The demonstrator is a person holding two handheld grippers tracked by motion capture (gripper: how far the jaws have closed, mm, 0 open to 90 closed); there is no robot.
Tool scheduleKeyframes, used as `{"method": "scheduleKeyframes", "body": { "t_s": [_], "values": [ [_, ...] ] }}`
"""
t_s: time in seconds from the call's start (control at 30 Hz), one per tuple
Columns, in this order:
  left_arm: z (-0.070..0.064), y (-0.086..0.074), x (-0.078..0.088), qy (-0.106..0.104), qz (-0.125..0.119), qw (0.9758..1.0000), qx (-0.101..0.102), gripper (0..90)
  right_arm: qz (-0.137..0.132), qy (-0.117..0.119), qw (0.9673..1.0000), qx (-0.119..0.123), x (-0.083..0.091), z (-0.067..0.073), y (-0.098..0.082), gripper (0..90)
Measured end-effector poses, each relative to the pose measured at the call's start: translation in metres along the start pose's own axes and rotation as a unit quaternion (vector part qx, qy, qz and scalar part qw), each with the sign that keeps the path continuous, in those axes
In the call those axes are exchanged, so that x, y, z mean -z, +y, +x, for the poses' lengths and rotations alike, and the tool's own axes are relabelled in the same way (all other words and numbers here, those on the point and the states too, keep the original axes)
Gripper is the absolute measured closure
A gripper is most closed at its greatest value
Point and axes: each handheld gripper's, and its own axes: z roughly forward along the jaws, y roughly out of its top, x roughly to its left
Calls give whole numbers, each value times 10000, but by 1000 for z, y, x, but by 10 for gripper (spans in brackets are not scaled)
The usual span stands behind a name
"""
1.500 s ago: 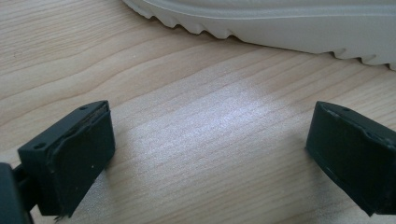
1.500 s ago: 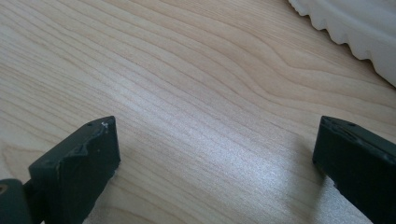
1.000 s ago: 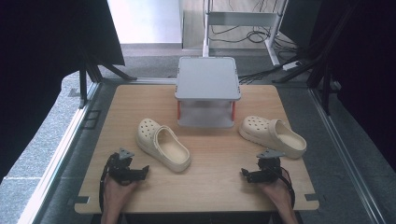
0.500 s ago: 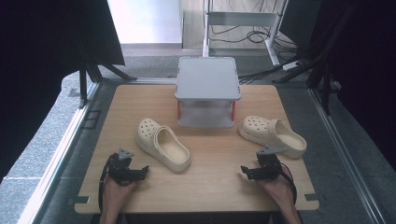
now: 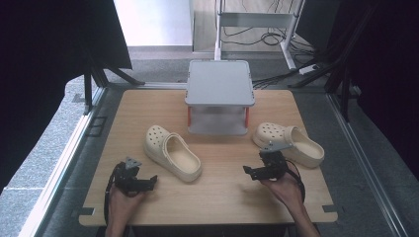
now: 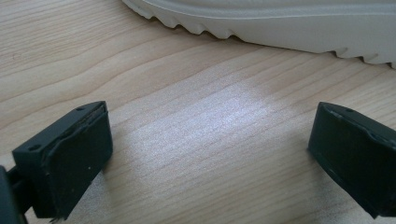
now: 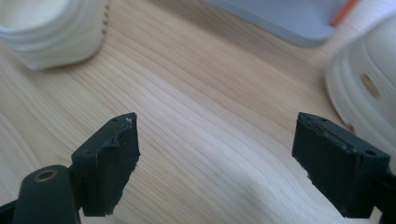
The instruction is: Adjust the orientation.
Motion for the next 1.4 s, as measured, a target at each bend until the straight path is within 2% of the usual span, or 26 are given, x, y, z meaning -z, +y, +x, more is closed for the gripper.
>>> {"method": "scheduleKeyframes", "body": {
  "t_s": [0.1, 0.13, 0.17, 0.2, 0.33, 0.37, 0.4, 0.43, 0.47, 0.67, 0.7, 0.73, 0.77, 0.83, 0.87, 1.2, 1.33, 1.4],
  "values": [
    [0, 0, 0, 0, -1, 10000, 0, 0, -5, 60, 9999, 106, -4, 4, 12, 159],
    [0, 0, 0, 0, -1, 10000, 0, 0, -38, 164, 9998, 106, -7, 6, 19, 176],
    [0, 0, 0, 0, -1, 10000, 0, 0, -38, 164, 9998, 106, -7, 6, 19, 176],
    [0, 0, 0, -1, -2, 10000, -1, 0, -48, 313, 9994, 100, -11, 8, 27, 190],
    [1, -1, 1, -25, -28, 10000, -2, 1, -19, 392, 9990, 211, -18, 12, 39, 201],
    [1, -2, 1, -27, -16, 10000, -16, 1, -23, 486, 9986, 205, -20, 13, 42, 207],
    [2, -2, 2, -18, -25, 10000, -26, 2, -24, 731, 9971, 198, -26, 16, 50, 215],
    [2, -2, 2, -18, -25, 10000, -26, 2, -24, 731, 9971, 198, -26, 16, 50, 215],
    [4, -3, 3, -18, -16, 10000, -31, 2, -33, 844, 9961, 245, -33, 20, 57, 222],
    [8, -5, 5, 3, -7, 10000, 10, 2, 51, 973, 9941, 469, -53, 32, 74, 240],
    [9, -6, 5, 8, -26, 10000, 35, 2, 86, 995, 9932, 599, -61, 38, 81, 255],
    [10, -6, 6, 18, -9, 10000, 33, 2, 86, 995, 9932, 599, -61, 38, 81, 255],
    [10, -7, 6, 24, -24, 10000, 60, 2, 138, 1062, 9917, 713, -69, 43, 88, 268],
    [13, -8, 7, 48, -14, 10000, 72, 2, 155, 1107, 9910, 739, -72, 45, 91, 274],
    [15, -9, 9, 63, -14, 9999, 83, 2, 182, 1212, 9894, 784, -81, 50, 99, 283],
    [19, -12, 11, 97, -29, 9999, 112, 2, 235, 1350, 9861, 938, -115, 69, 128, 305],
    [20, -12, 11, 95, -15, 9999, 98, 2, 356, 1394, 9842, 1027, -130, 79, 139, 338],
    [19, -12, 11, 98, -26, 9999, 107, 2, 422, 1443, 9837, 990, -143, 87, 147, 375]
  ]
}}
